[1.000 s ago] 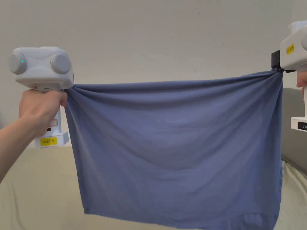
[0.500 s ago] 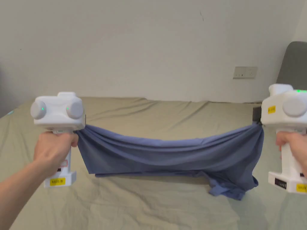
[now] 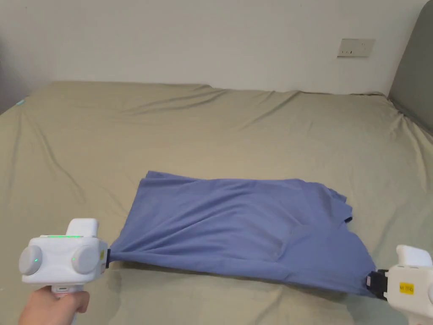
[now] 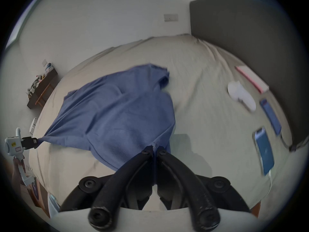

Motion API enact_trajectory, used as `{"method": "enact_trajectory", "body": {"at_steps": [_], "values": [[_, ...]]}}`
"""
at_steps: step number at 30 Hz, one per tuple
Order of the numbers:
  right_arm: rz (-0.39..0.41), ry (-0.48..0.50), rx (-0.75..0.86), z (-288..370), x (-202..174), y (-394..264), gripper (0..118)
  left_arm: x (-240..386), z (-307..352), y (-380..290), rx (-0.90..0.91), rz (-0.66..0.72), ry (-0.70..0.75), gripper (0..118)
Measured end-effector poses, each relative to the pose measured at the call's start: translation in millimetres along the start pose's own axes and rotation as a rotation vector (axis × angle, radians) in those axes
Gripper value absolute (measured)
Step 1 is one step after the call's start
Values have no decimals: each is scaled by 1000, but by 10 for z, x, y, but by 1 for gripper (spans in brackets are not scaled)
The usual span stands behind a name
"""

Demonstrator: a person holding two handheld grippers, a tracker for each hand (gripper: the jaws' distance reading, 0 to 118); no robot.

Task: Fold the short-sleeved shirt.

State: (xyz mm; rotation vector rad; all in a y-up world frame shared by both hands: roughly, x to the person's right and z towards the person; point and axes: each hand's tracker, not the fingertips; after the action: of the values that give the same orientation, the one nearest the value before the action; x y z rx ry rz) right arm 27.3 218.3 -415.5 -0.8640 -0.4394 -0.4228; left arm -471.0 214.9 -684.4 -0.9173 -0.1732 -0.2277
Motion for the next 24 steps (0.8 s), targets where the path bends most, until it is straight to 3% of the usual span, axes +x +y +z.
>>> {"method": "enact_trajectory", "body": {"at_steps": [11, 15, 19, 20, 21, 22, 23, 24], "values": [[-78, 7, -2, 609, 601, -829, 1, -371, 889, -1048, -42, 125, -151, 3], [-78, -3, -17, 709, 652, -928, 1, -331, 1151, -1275, -47, 98, -150, 3], [-87, -32, -37, 649, 646, -930, 1, -361, 994, -1301, -53, 83, -139, 3], [-87, -35, -47, 636, 634, -921, 4, -313, 993, -1273, -61, 80, -133, 3], [-86, -61, -55, 542, 675, -905, 23, -302, 960, -1262, -79, 69, -142, 7], [-82, -107, -41, 545, 667, -904, 57, -290, 935, -1261, -96, 66, -142, 29], [-84, -105, -32, 556, 659, -910, 93, -284, 910, -1266, -111, 73, -123, 71], [-84, -82, -11, 602, 671, -923, 110, -307, 830, -1281, -147, 68, -138, 116]]}}
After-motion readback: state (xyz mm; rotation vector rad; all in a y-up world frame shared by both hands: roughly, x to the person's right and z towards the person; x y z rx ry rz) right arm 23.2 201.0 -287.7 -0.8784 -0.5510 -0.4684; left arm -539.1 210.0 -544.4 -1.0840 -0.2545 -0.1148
